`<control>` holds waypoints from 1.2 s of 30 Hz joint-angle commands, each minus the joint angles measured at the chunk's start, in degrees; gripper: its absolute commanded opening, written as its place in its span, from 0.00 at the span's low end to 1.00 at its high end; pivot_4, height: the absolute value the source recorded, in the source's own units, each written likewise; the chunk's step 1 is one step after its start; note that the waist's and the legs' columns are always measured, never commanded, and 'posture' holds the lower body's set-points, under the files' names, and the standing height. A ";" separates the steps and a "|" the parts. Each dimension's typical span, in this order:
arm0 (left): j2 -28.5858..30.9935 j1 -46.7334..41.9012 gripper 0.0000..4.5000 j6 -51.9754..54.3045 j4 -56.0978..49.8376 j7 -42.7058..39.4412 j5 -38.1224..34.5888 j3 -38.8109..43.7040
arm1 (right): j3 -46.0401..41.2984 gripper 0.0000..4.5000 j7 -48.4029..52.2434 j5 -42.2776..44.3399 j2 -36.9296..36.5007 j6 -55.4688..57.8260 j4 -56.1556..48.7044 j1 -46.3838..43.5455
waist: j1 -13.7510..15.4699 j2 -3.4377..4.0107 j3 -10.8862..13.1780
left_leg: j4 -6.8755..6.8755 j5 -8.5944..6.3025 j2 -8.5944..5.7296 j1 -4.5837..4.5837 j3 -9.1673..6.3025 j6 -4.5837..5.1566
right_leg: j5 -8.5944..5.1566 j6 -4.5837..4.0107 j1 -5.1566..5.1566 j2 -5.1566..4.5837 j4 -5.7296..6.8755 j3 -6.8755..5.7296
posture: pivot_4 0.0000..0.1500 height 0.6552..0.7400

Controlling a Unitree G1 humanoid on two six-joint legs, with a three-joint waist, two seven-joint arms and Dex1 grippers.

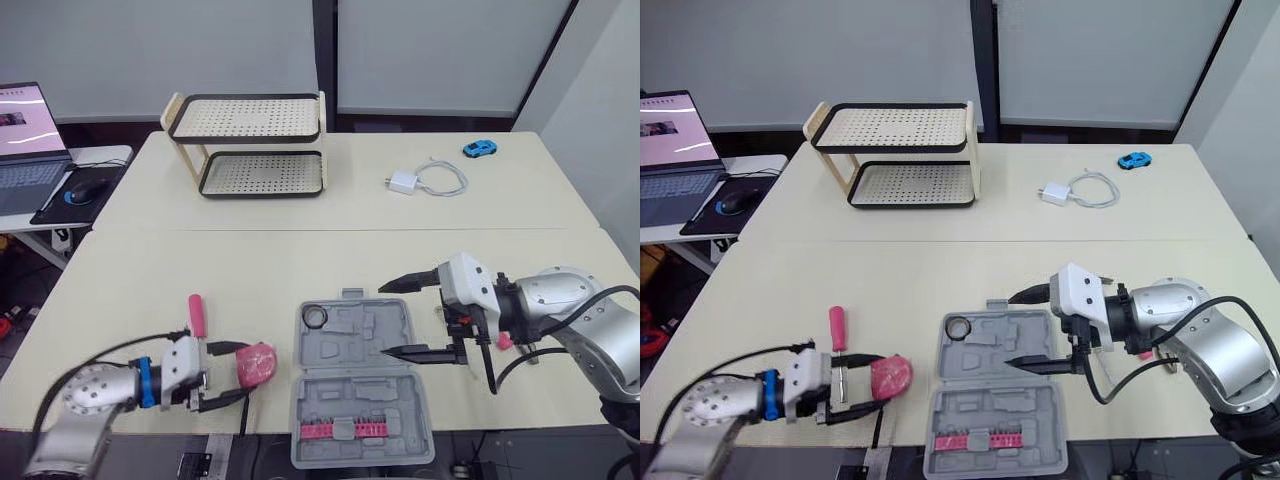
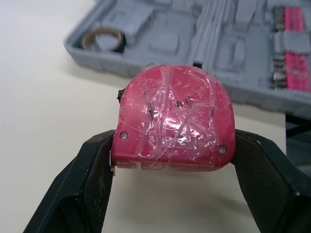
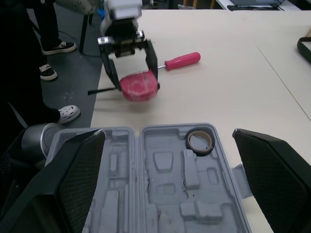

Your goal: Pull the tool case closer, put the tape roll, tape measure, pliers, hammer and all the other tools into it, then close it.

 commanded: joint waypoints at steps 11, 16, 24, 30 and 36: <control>-5.32 -13.66 0.72 8.85 -19.16 5.53 -2.06 -7.00 | -13.82 1.00 -7.01 20.85 -7.54 27.66 1.37 0.46 | -0.21 0.03 0.02 | 0.08 0.00 -0.08 0.01 0.18 0.01 | 0.00 0.01 0.08 0.02 -0.01 0.02 | 1.00 1.00; -9.61 -15.78 0.72 6.75 -19.23 6.43 1.42 -12.48 | -19.58 1.00 -19.34 38.42 -4.64 46.14 8.42 -2.76 | -0.17 0.01 0.03 | 0.08 0.00 -0.10 0.01 0.26 0.02 | 0.01 -0.01 0.08 0.13 0.01 0.01 | 1.00 1.00; -13.90 -19.01 0.72 1.72 -15.91 6.76 6.31 -17.35 | -12.94 1.00 -51.93 70.09 -2.09 43.85 17.05 -2.50 | -0.02 -0.02 0.05 | 0.16 0.00 -0.13 -0.05 0.31 0.03 | 0.02 -0.02 0.10 0.12 0.02 0.03 | 1.00 1.00; -15.07 -20.02 0.72 1.33 -14.53 7.77 7.39 -18.44 | -5.04 1.00 -62.48 81.16 -4.19 33.50 15.08 -2.36 | -0.10 -0.01 0.07 | 0.21 0.00 -0.11 -0.08 0.27 0.03 | 0.02 -0.02 0.10 0.14 0.03 -0.01 | 1.00 1.00; -16.27 -21.49 0.72 1.23 -13.59 8.59 8.19 -19.28 | -1.86 1.00 -63.76 81.16 -3.42 30.17 13.18 -2.59 | -0.08 -0.01 0.06 | 0.26 0.00 -0.10 -0.11 0.21 0.03 | 0.02 -0.01 0.10 0.15 0.03 -0.02 | 1.00 1.00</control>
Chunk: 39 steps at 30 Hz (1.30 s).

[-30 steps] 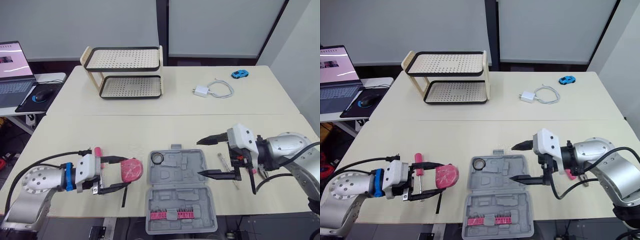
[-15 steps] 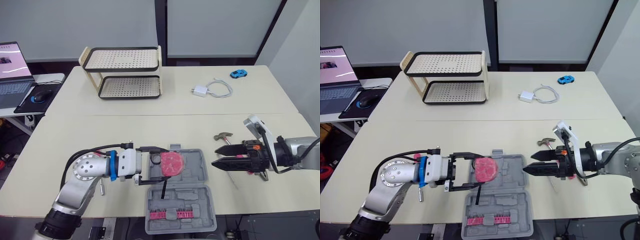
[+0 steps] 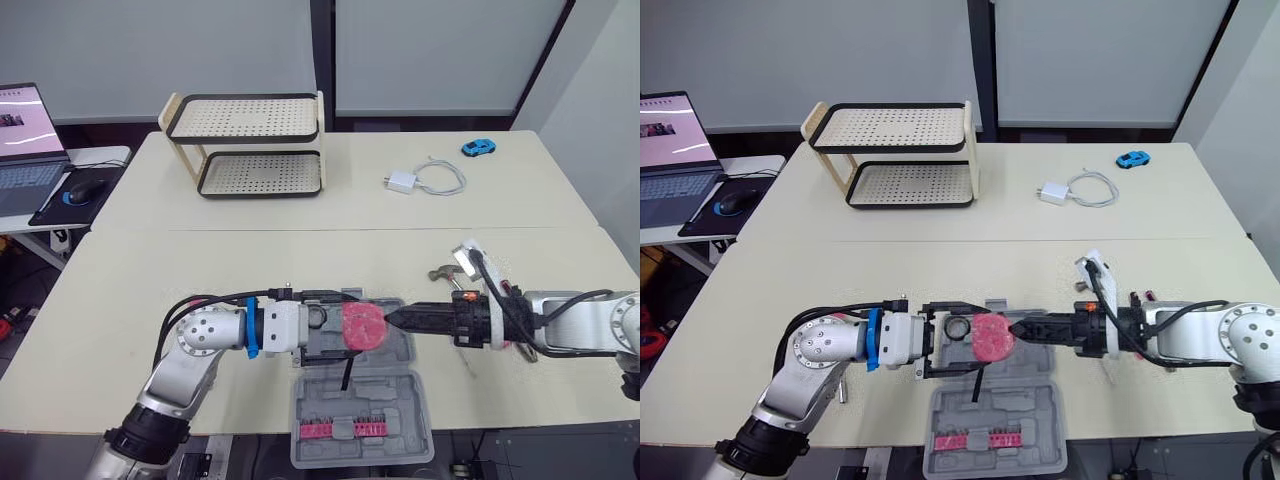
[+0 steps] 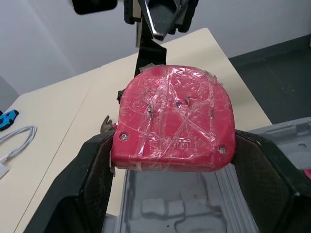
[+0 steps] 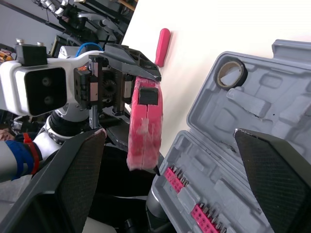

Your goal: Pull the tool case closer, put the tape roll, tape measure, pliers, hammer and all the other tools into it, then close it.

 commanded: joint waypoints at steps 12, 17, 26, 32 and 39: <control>-1.65 -2.07 0.72 -1.91 0.86 1.66 1.35 -1.39 | 3.82 1.00 -4.91 3.35 2.40 -4.83 -4.22 -0.17 | -0.04 0.00 0.00 | 0.00 0.00 0.01 0.00 -0.05 0.00 | 0.00 0.00 0.00 0.00 0.00 -0.02 | 1.00 1.00; -1.65 -2.16 0.72 -1.77 0.47 1.84 1.31 -1.63 | 4.29 1.00 -6.02 3.35 3.29 -5.52 -4.48 -0.54 | -0.03 0.00 0.00 | 0.01 0.00 0.02 0.00 -0.05 0.00 | 0.00 0.00 0.00 0.00 0.00 -0.01 | 1.00 1.00; -1.31 -1.29 0.72 -1.99 -0.16 2.01 1.16 -2.13 | 5.29 0.39 -6.42 3.35 3.54 -6.05 -5.57 -1.32 | -0.02 0.00 0.00 | 0.00 0.00 0.02 -0.01 -0.07 0.00 | 0.00 0.00 0.00 0.00 0.00 -0.01 | 1.00 1.00; -1.35 -1.51 0.72 -1.81 0.06 2.28 1.26 -2.22 | 5.54 0.16 -5.95 3.35 3.22 -6.05 -5.90 -1.34 | -0.02 0.01 0.00 | 0.01 0.00 0.02 -0.01 -0.07 0.00 | 0.00 0.00 0.00 0.00 0.00 -0.01 | 1.00 1.00; -1.34 -1.48 0.72 -1.47 -0.17 2.27 0.89 -2.30 | 5.32 0.16 -5.55 3.35 3.04 -6.10 -5.93 -0.71 | -0.02 0.01 0.00 | 0.00 0.00 0.02 -0.01 -0.06 0.00 | 0.00 0.00 0.00 0.00 0.00 -0.01 | 1.00 1.00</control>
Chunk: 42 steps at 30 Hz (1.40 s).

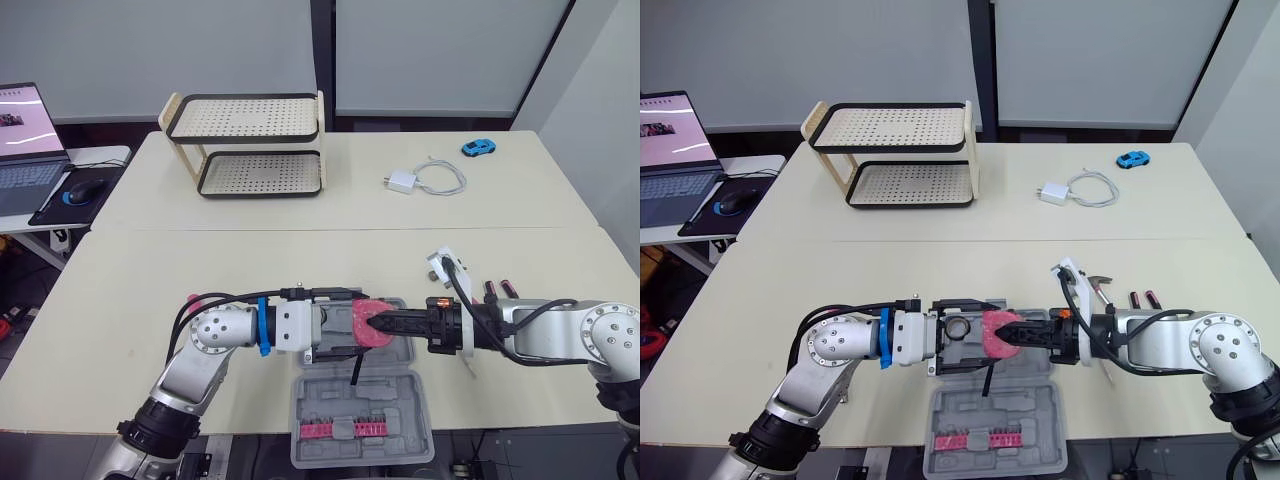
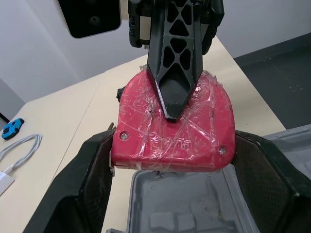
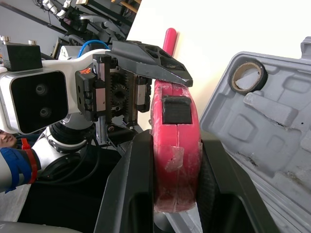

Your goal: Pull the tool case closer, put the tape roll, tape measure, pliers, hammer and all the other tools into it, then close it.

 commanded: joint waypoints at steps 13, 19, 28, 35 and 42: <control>4.92 5.45 1.00 10.61 -9.26 -2.22 -13.81 6.33 | -4.09 0.16 4.01 2.52 -6.68 2.45 -0.30 3.57 | -0.10 0.02 0.01 | -0.01 0.00 0.06 0.00 -0.03 0.00 | 0.00 0.00 -0.03 0.00 0.00 0.02 | 1.00 1.00; 11.55 14.30 1.00 13.24 -16.20 -6.07 -19.64 10.58 | -7.56 0.16 10.41 2.52 -17.70 8.01 3.86 8.73 | 0.05 0.03 0.02 | -0.02 -0.01 0.05 0.00 0.03 0.02 | -0.01 -0.01 0.00 -0.01 -0.05 0.03 | 1.00 1.00; 12.22 18.03 1.00 14.12 -18.82 -5.78 -19.15 10.26 | -6.65 0.16 14.90 -6.71 -18.96 12.00 10.59 13.81 | 0.18 0.03 0.03 | -0.02 -0.02 0.02 0.03 0.08 0.02 | -0.01 0.00 0.06 0.02 -0.07 0.01 | 1.00 1.00; 12.56 19.45 1.00 14.02 -19.66 -5.52 -18.67 10.55 | -5.94 0.16 18.61 -19.62 -12.34 13.42 14.21 15.84 | 0.18 0.04 0.03 | -0.03 -0.02 0.01 0.05 0.10 0.03 | -0.01 0.00 0.05 0.03 -0.07 0.03 | 1.00 1.00; 12.70 19.56 1.00 14.27 -19.80 -5.32 -18.36 10.61 | -6.94 0.16 20.63 -26.78 -6.99 16.46 15.42 14.61 | 0.15 0.05 0.04 | -0.03 -0.02 -0.01 0.06 0.10 0.03 | -0.01 0.00 0.05 0.04 -0.07 0.03 | 1.00 1.00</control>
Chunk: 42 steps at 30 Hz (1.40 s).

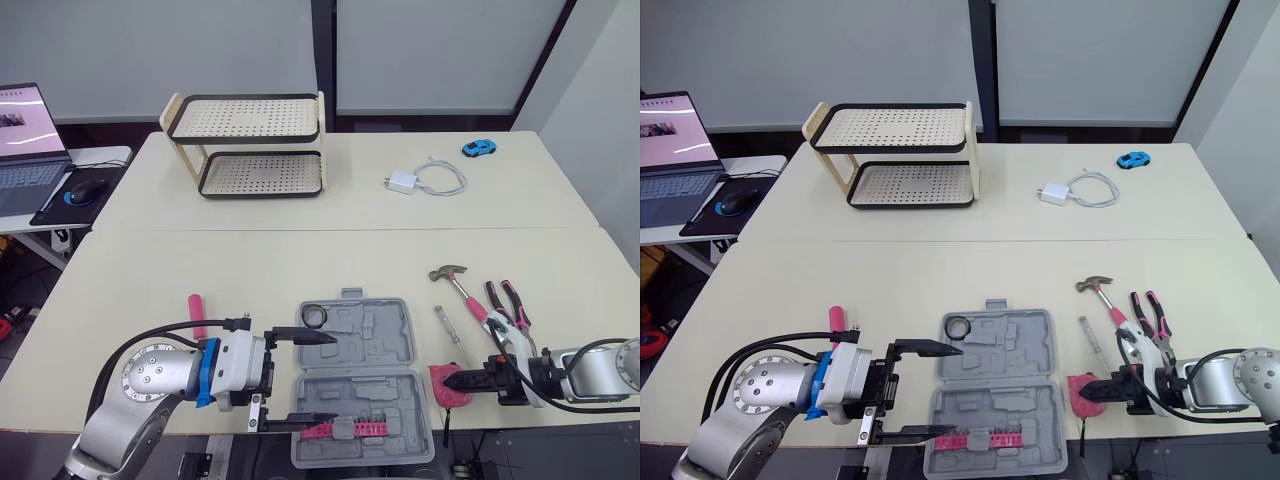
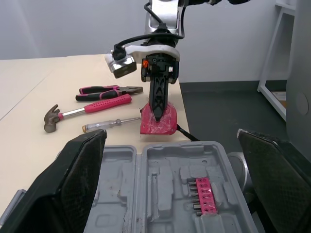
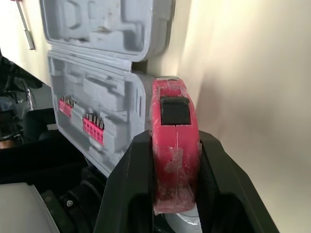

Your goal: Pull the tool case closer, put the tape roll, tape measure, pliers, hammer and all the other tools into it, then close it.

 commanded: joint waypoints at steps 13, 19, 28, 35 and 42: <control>-0.78 -1.40 1.00 -0.38 -0.73 0.70 1.25 -0.28 | -6.43 0.44 1.96 -9.44 6.00 5.91 1.46 -0.56 | 0.01 0.00 0.00 | 0.00 0.00 -0.02 0.02 -0.01 0.00 | 0.00 0.00 0.04 0.00 0.00 0.00 | 1.00 1.00; -1.45 -2.13 1.00 -0.55 -0.12 0.62 1.59 -0.78 | -9.22 0.91 4.91 -11.45 4.10 9.08 -0.28 -0.03 | 0.02 0.00 0.00 | 0.00 0.00 -0.02 0.03 0.00 0.00 | 0.00 0.00 0.05 0.00 0.00 0.00 | 1.00 1.00; -2.43 -2.77 1.00 -1.19 0.62 0.55 2.17 -1.63 | -16.54 0.99 12.79 -10.71 -4.76 15.93 -4.48 1.93 | 0.02 0.02 0.01 | 0.00 0.00 -0.04 0.04 0.00 0.00 | 0.00 0.01 0.08 -0.01 -0.01 -0.02 | 1.00 1.00; -2.06 -1.74 1.00 -1.52 0.25 0.01 2.16 -2.27 | -19.92 0.99 45.65 -40.05 -14.50 -29.55 -18.97 18.88 | 0.13 0.18 0.07 | -0.01 -0.02 -0.01 0.07 -0.02 0.01 | -0.17 0.30 0.20 0.10 -0.19 -0.25 | 1.00 1.00; -2.08 -2.01 1.00 -1.83 0.40 -0.97 2.73 -3.22 | -13.95 0.99 62.35 -65.69 -3.63 -89.79 -0.97 24.70 | 0.44 0.05 0.22 | 0.00 -0.04 0.00 0.34 0.11 -0.02 | -0.14 0.39 0.59 -0.04 -0.41 -0.20 | 1.00 1.00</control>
